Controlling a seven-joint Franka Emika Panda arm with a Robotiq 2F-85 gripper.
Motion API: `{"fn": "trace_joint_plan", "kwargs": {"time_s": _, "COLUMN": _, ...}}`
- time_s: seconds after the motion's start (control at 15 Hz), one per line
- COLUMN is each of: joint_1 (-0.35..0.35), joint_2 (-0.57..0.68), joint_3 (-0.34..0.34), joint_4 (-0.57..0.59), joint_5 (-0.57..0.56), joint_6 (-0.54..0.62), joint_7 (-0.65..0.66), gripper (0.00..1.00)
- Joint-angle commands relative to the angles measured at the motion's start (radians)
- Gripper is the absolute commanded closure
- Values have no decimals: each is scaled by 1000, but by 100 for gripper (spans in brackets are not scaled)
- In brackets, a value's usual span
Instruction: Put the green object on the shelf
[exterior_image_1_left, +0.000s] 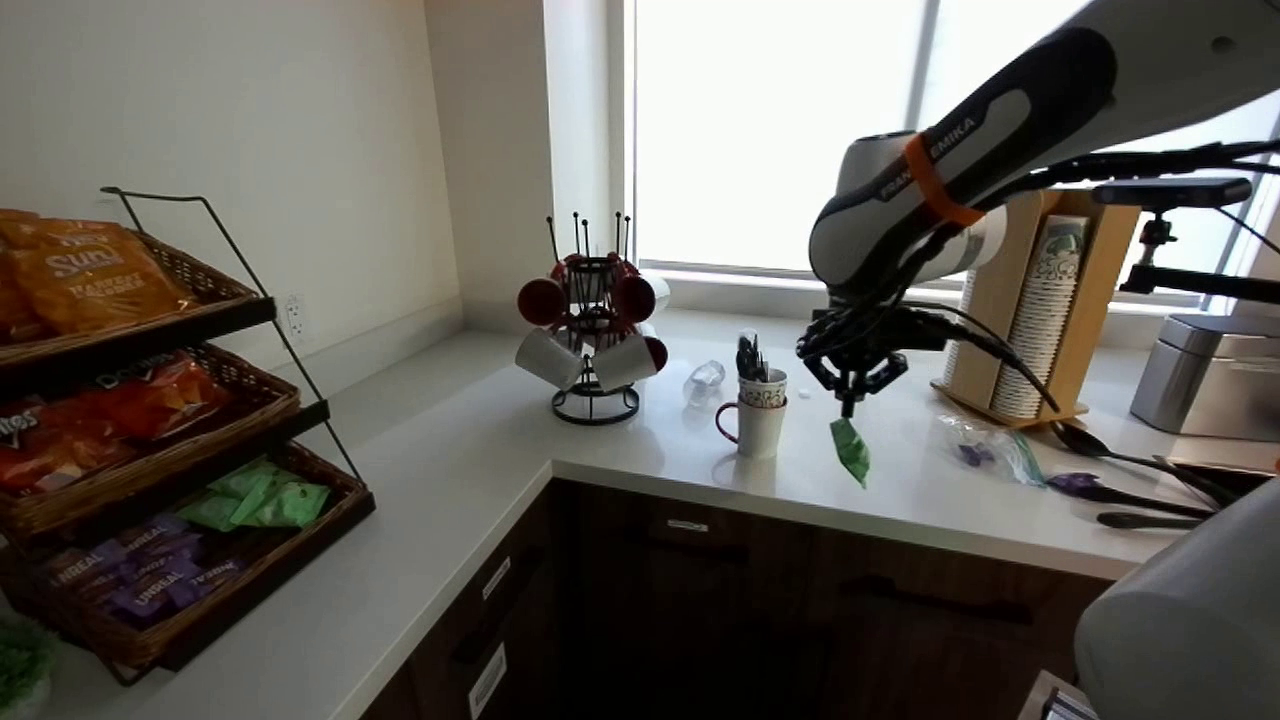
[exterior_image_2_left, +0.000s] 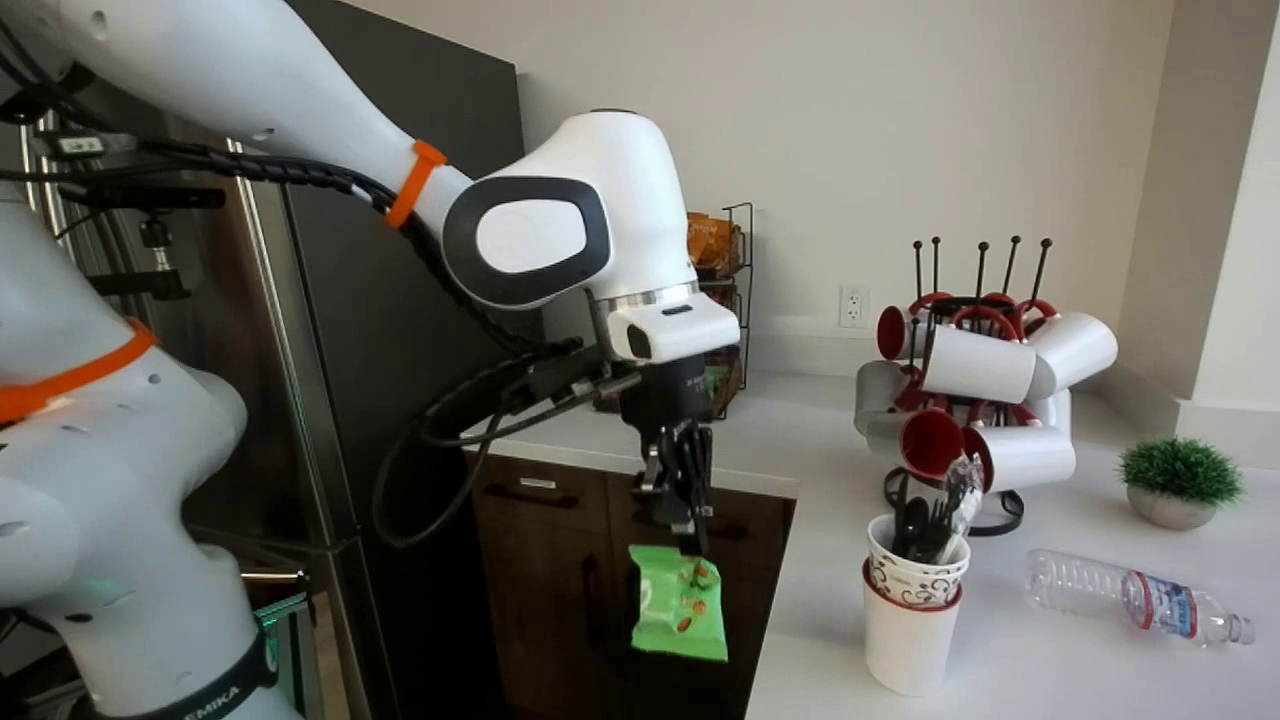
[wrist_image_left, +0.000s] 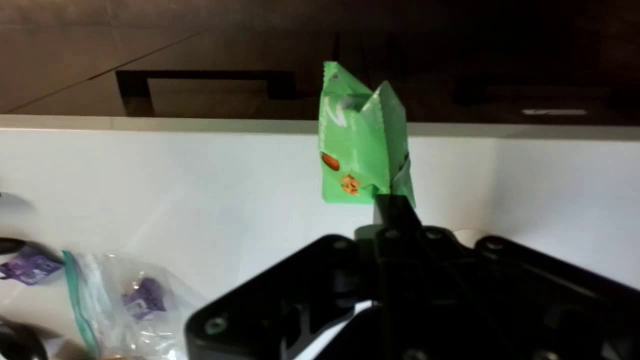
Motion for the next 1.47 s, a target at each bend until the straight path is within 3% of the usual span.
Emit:
{"fn": "trace_joint_plan", "kwargs": {"time_s": 0.0, "joint_1": 71, "joint_2": 0, "joint_3": 91, "joint_4": -16, "joint_5": -9, "joint_6": 54, "joint_7": 11, "gripper": 100}}
{"fn": "trace_joint_plan", "kwargs": {"time_s": 0.67, "joint_1": 95, "joint_2": 27, "joint_3": 121, "joint_4": 22, "joint_5": -16, "joint_6": 61, "joint_7": 6, "gripper": 100}}
{"fn": "trace_joint_plan", "kwargs": {"time_s": 1.0, "joint_1": 210, "joint_2": 238, "joint_3": 212, "joint_4": 251, "joint_5": -14, "joint_6": 10, "joint_7": -96, "gripper": 100}}
{"fn": "trace_joint_plan", "kwargs": {"time_s": 1.27, "joint_1": 317, "joint_2": 454, "joint_3": 235, "joint_4": 466, "joint_5": -39, "joint_6": 7, "joint_7": -176, "gripper": 100}}
{"fn": "trace_joint_plan", "kwargs": {"time_s": 1.33, "joint_1": 307, "joint_2": 509, "joint_3": 268, "joint_4": 529, "joint_5": -43, "joint_6": 2, "joint_7": -208, "gripper": 100}}
{"fn": "trace_joint_plan", "kwargs": {"time_s": 1.4, "joint_1": 366, "joint_2": 556, "joint_3": 233, "joint_4": 588, "joint_5": -40, "joint_6": -4, "joint_7": -248, "gripper": 100}}
